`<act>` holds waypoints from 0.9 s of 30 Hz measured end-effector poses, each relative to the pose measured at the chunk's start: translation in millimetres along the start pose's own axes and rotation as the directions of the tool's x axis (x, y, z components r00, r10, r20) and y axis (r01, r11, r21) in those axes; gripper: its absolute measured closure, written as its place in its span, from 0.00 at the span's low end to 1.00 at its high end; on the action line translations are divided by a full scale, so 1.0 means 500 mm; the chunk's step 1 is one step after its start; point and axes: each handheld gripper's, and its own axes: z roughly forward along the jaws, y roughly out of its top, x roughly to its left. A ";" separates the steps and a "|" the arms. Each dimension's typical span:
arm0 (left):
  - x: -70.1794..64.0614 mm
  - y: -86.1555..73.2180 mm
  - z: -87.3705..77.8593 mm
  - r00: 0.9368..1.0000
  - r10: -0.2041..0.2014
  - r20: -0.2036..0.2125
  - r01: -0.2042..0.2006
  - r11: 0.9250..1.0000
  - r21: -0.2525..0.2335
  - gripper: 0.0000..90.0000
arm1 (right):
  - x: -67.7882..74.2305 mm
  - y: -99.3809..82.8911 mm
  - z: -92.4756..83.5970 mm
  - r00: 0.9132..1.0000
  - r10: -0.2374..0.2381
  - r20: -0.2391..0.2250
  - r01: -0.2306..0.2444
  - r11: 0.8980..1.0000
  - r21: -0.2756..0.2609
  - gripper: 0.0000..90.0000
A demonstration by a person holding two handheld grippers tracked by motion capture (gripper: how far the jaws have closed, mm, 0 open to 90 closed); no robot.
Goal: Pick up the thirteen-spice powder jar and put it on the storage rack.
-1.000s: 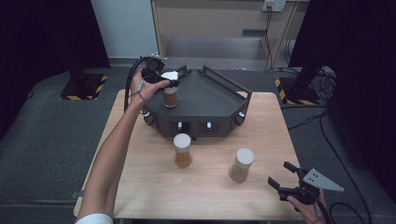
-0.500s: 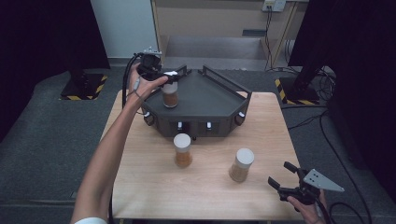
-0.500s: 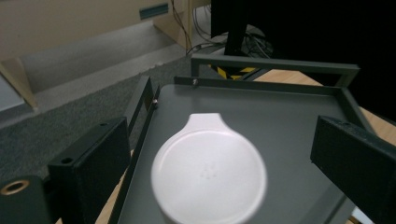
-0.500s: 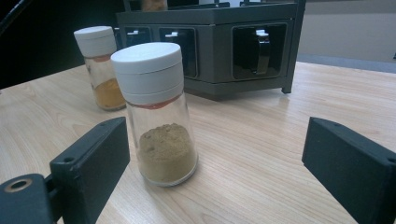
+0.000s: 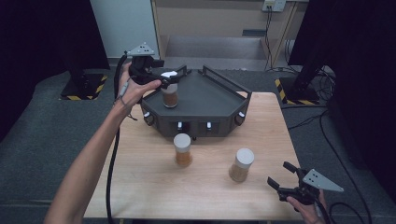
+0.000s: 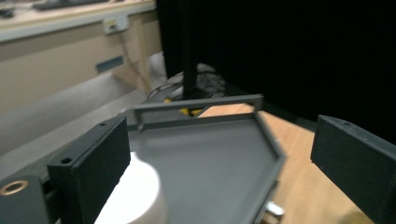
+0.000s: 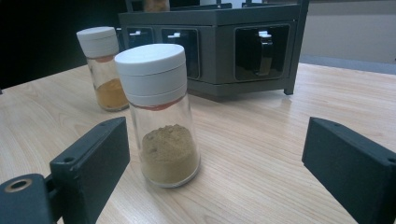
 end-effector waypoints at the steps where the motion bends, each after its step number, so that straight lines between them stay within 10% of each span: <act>1: -0.004 -0.003 -0.005 1.000 0.003 0.018 -0.003 1.000 -0.010 0.04 | 0.000 0.000 0.000 1.000 0.000 0.000 0.000 1.000 0.000 0.09; 15: -0.053 -0.058 -0.073 0.993 0.048 0.107 -0.040 0.996 -0.077 0.04 | 0.003 0.001 0.002 1.000 -0.001 -0.002 0.001 1.000 0.002 0.09; 27: -0.078 -0.130 -0.125 0.998 0.024 0.055 -0.018 0.995 -0.096 0.04 | 0.004 0.001 0.002 1.000 0.007 0.002 -0.007 1.000 0.001 0.07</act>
